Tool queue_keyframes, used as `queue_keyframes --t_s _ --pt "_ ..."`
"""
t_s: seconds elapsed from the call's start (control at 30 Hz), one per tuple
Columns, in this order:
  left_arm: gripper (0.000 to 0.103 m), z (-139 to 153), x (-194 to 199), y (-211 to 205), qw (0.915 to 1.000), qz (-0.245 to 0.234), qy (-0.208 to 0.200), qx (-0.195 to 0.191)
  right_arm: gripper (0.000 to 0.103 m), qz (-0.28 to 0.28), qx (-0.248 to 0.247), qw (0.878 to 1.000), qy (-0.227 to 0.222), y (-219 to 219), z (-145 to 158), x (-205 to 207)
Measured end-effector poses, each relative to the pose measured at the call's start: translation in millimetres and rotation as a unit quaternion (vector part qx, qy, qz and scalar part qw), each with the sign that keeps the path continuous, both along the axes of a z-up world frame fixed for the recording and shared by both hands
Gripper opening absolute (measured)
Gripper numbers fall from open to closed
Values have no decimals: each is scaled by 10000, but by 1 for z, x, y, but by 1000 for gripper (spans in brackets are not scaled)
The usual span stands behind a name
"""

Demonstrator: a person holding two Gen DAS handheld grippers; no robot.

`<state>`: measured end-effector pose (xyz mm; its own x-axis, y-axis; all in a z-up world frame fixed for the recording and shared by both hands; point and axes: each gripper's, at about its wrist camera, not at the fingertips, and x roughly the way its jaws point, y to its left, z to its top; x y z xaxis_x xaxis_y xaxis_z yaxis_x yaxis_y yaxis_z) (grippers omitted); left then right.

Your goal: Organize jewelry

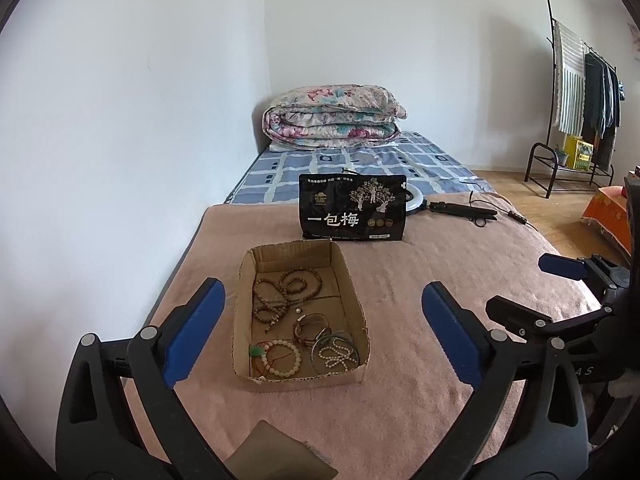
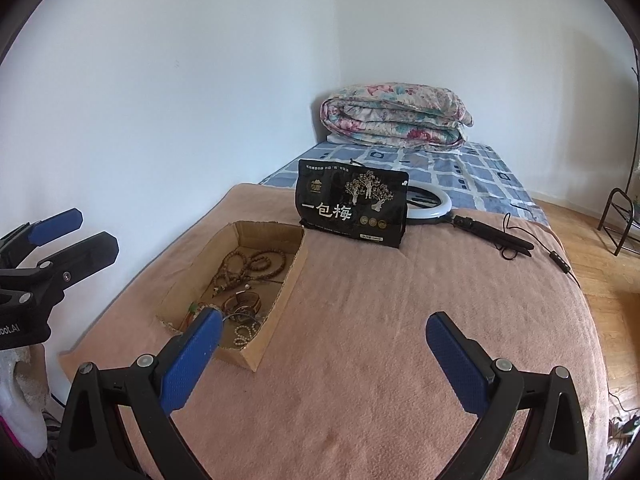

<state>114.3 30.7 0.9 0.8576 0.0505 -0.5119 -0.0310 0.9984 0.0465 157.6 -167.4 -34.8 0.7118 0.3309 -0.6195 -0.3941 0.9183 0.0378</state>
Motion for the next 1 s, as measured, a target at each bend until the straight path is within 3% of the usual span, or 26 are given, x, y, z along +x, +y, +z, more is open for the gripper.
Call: queue_keyframes --t_s 1.0 --pt "102 2 -3 -3 10000 15 -32 10 103 -243 -81 9997 11 -9 -3 6"
